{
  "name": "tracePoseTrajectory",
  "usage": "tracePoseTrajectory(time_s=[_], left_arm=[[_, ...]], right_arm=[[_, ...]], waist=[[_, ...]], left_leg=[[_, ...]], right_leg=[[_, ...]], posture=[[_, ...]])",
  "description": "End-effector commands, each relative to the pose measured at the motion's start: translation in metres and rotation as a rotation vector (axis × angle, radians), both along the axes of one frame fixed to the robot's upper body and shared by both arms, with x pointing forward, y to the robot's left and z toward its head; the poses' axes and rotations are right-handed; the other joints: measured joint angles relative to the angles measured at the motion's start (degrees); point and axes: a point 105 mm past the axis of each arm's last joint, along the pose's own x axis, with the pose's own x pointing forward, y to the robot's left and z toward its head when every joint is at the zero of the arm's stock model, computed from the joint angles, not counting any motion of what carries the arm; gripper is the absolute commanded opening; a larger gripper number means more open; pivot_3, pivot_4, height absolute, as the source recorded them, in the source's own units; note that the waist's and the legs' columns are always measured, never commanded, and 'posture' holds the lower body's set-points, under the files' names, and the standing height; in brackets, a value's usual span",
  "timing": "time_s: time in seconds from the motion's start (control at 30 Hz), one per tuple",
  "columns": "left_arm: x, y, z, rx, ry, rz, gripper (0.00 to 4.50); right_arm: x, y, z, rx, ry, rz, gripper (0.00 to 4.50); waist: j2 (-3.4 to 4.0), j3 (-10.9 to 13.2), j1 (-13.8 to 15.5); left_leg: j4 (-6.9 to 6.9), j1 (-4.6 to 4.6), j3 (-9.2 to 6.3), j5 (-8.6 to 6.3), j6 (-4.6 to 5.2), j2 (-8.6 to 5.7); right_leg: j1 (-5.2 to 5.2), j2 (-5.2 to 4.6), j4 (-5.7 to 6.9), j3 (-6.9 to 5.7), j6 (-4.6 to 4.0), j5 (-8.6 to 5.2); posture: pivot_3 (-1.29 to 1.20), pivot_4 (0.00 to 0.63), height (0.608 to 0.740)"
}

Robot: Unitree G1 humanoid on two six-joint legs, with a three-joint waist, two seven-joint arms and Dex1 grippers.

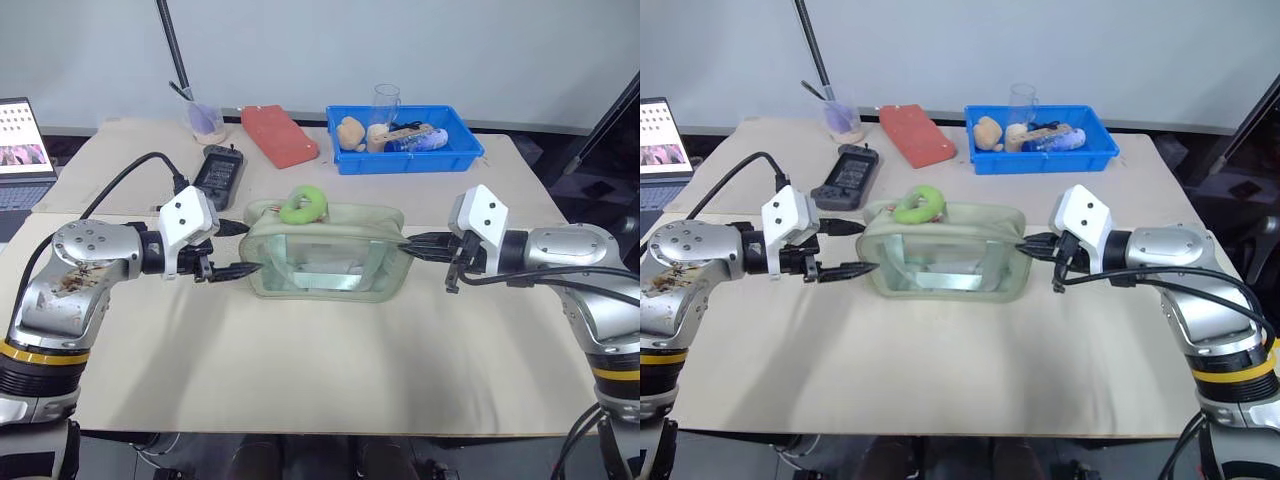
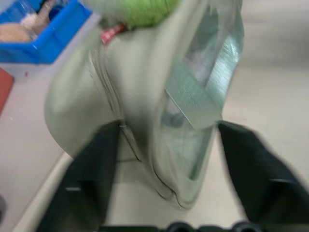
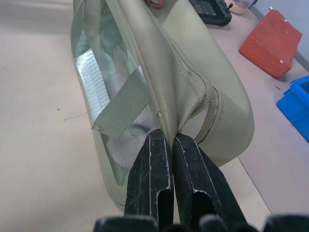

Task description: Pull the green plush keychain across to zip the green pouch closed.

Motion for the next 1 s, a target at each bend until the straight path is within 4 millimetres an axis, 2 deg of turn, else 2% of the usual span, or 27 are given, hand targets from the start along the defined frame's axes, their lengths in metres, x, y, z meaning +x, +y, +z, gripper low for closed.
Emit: tracePoseTrajectory(time_s=[0.03,0.1,0.17,0.37,0.5,0.6,0.73,0.87,1.0], left_arm=[[-0.003,-0.004,0.015,-0.005,-0.07,-0.024,1.08],[-0.002,-0.004,0.013,0.002,-0.069,-0.022,0.03],[-0.001,-0.002,0.012,0.009,-0.069,-0.015,0.03],[-0.001,-0.004,0.011,0.016,-0.066,-0.023,0.0],[0.0,-0.004,0.011,0.024,-0.066,-0.029,0.0],[0.001,-0.004,0.01,0.028,-0.066,-0.03,0.0],[0.003,-0.005,0.01,0.035,-0.078,-0.029,0.0],[0.004,-0.007,0.009,0.037,-0.08,-0.036,0.0],[0.004,-0.007,0.009,0.042,-0.08,-0.035,0.0]], right_arm=[[-0.001,0.004,0.012,-0.005,-0.053,0.023,0.0],[-0.002,0.004,0.013,-0.006,-0.054,0.026,0.0],[-0.002,0.004,0.014,-0.006,-0.052,0.027,0.0],[0.002,-0.012,0.026,-0.011,-0.045,0.002,2.17],[0.018,-0.025,0.067,0.09,-0.096,-0.038,3.51],[0.033,-0.015,0.088,0.173,-0.127,-0.029,4.48],[0.056,0.03,0.105,0.279,-0.142,0.032,4.48],[0.068,0.075,0.097,0.28,-0.08,0.076,4.48],[0.069,0.098,0.083,0.275,-0.003,0.115,4.48]], waist=[[0.0,0.0,0.0],[0.0,0.0,-0.01],[0.0,0.0,-0.01],[0.0,0.0,-0.02],[0.0,0.0,-0.04],[0.01,0.0,-0.23],[0.02,0.0,-0.84],[0.03,0.0,-0.98],[0.03,0.0,-0.18]], left_leg=[[0.0,0.0,0.0,0.0,0.0,0.0],[-0.01,0.0,0.0,0.0,0.0,0.0],[-0.01,0.0,0.0,0.0,0.0,0.0],[-0.01,0.0,0.01,0.0,0.0,0.0],[0.0,-0.01,0.03,0.0,0.0,0.0],[-0.02,0.0,0.02,0.0,0.0,0.02],[-0.06,0.03,0.01,0.0,0.0,0.06],[-0.07,-0.06,0.0,0.0,0.01,0.05],[-0.07,-0.21,-0.01,0.0,0.01,0.04]], right_leg=[[0.0,0.0,0.0,0.0,-0.01,0.0],[-0.01,0.0,0.0,0.0,-0.03,0.01],[-0.01,0.0,0.0,0.0,-0.08,0.04],[-0.01,0.0,-0.01,0.0,-0.17,0.1],[-0.02,-0.01,-0.02,0.0,-0.18,0.11],[-0.04,0.01,-0.01,0.0,-0.21,0.12],[-0.06,0.08,0.06,0.0,-0.24,0.12],[-0.16,0.09,0.14,0.0,0.01,0.28],[-0.18,0.07,0.06,-0.01,0.08,0.31]], posture=[[0.0,0.15,0.74],[0.0,0.15,0.74],[0.0,0.15,0.74],[0.0,0.15,0.74],[0.0,0.15,0.74],[0.0,0.15,0.74],[0.0,0.15,0.74],[0.0,0.15,0.74],[0.0,0.15,0.74]])
